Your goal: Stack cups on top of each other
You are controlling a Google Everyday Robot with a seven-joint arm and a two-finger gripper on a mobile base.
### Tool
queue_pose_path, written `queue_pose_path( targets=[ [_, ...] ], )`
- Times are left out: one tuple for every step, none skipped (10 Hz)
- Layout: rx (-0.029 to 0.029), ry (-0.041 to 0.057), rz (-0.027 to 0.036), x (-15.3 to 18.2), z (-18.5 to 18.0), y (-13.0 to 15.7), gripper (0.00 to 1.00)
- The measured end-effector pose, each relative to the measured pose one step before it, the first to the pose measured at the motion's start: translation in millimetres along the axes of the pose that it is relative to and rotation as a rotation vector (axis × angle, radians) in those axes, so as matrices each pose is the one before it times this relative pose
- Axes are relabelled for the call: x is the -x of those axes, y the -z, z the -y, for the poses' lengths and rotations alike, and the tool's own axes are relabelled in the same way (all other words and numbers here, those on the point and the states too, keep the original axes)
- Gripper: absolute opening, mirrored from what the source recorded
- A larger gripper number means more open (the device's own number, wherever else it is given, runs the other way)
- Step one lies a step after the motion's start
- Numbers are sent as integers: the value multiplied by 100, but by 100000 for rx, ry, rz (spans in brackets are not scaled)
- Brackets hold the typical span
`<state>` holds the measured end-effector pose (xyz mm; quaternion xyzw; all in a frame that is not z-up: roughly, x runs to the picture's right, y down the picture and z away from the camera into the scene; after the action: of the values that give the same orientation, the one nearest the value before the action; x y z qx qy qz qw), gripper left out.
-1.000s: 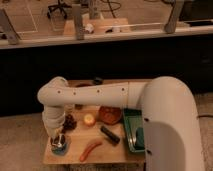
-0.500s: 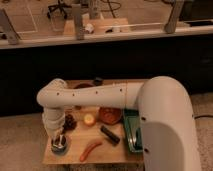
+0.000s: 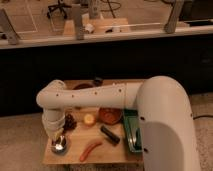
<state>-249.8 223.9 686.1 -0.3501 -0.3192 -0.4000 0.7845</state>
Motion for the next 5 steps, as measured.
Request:
queue_pose_path(
  targets=[
    [-502, 100, 125, 50, 66, 139, 80],
    [-629, 186, -292, 69, 91, 234, 80],
    [-296, -189, -273, 14, 29, 144, 80],
    [-372, -266, -279, 76, 60, 209, 80],
    [-215, -124, -303, 80, 39, 187, 80]
  ],
)
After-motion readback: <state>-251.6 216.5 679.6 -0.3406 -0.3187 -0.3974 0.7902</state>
